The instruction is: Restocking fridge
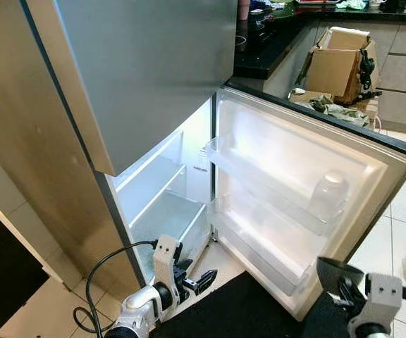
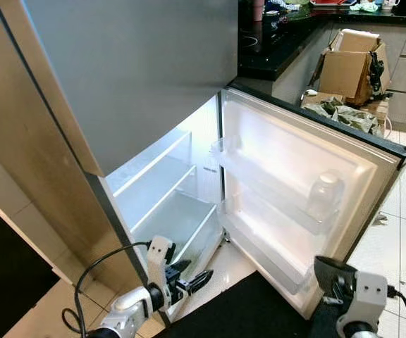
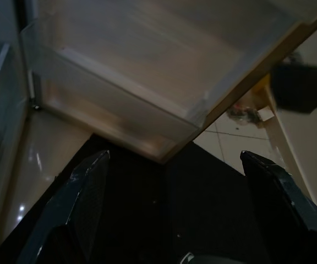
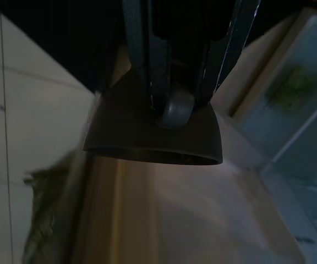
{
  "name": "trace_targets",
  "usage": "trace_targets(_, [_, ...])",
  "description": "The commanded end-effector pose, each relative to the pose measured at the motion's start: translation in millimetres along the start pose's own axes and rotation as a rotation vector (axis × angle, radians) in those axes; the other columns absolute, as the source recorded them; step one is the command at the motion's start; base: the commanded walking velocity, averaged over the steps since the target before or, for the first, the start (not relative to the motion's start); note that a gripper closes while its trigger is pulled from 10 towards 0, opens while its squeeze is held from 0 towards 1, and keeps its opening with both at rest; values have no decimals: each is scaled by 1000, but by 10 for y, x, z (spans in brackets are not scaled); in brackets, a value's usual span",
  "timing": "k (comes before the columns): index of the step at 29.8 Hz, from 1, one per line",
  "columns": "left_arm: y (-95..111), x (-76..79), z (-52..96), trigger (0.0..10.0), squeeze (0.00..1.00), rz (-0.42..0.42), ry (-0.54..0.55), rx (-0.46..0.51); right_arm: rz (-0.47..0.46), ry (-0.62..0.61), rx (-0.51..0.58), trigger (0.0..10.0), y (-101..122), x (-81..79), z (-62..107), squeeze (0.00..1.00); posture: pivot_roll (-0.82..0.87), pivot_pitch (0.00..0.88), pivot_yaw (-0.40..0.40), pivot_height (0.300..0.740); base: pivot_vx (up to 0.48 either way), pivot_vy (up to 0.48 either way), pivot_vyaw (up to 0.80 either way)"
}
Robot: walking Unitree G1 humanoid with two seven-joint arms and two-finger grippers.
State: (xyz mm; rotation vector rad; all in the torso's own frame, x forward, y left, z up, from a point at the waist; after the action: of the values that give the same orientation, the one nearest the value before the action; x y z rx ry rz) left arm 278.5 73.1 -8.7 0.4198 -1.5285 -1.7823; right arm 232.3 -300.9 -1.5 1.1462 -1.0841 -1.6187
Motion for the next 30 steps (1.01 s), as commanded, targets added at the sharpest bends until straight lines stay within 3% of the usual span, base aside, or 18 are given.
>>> trace_targets(1, [-92, -63, 91, 10000, 0, 0, 32, -35, 28, 69, 38, 10000, 98, -112, -72, 0, -184, 46, 73, 740, 0, 0, 0])
trace_targets(12, [-83, -32, 54, 10000, 0, -12, 32, -34, 81, 281, 136, 10000, 397, -501, -260, 0, -181, 46, 73, 740, 0, 0, 0])
trace_targets(22, [-96, -10, 42, 10000, 0, -27, 23, -47, 84, 516, 161, 10000, 589, -874, -293, 0, -185, 37, 70, 740, 0, 0, 0])
trace_targets(30, [-101, 12, 29, 10000, 0, -38, 15, -52, 135, 554, 54, 10000, 450, -887, -261, 0, -180, 31, 65, 740, 0, 0, 0])
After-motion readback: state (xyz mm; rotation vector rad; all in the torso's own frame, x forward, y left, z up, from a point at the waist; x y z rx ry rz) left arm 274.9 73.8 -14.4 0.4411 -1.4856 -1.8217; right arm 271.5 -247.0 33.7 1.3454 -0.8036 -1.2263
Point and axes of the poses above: a point about 5 cm out from each wrist's last joint towards the gripper, its own z axis pointing back from the gripper into the wrist, its own y axis along the axis of the wrist's last joint, x = y × z, the point moved 2 cm from there along -z, pointing out of the wrist towards the gripper, and after that the axes turned 11 degrees about -z, right-handed, at the moved point
